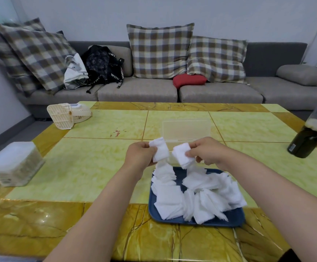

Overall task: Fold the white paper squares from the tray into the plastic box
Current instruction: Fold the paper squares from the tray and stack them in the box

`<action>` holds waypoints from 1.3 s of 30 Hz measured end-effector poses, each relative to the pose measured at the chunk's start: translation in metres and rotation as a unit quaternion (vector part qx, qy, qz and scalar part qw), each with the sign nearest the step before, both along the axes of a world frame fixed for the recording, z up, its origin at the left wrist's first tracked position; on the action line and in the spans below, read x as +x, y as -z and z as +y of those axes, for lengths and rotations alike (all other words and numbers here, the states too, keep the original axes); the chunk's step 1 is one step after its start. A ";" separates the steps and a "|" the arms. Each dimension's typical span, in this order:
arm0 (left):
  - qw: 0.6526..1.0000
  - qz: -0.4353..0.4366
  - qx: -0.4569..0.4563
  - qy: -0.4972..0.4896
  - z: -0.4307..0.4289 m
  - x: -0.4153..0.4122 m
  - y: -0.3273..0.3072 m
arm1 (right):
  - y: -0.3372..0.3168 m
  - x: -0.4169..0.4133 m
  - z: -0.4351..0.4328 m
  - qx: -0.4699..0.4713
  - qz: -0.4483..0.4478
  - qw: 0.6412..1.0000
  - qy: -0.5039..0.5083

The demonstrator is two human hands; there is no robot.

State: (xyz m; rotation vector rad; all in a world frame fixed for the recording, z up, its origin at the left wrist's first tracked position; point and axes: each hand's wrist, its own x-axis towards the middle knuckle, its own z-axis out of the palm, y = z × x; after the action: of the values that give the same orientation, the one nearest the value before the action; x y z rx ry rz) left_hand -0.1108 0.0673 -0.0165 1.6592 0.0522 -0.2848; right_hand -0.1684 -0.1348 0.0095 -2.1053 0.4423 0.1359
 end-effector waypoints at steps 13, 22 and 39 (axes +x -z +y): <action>0.989 0.039 -0.092 0.112 -0.031 -0.013 -0.010 | -0.010 0.001 -0.005 0.164 -0.087 0.983 -0.004; 0.981 0.054 -0.143 0.120 -0.036 -0.010 -0.009 | -0.010 0.000 -0.004 0.091 -0.132 0.987 0.014; 0.993 -0.020 -0.077 0.087 -0.024 0.018 -0.011 | -0.011 0.032 0.006 0.108 -0.095 0.989 0.022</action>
State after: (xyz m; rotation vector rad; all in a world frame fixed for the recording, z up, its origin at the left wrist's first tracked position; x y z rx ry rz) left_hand -0.0932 0.0436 -0.0054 1.5177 -0.1419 -0.3779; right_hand -0.1365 -0.1288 0.0202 -1.8732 0.3431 -0.0419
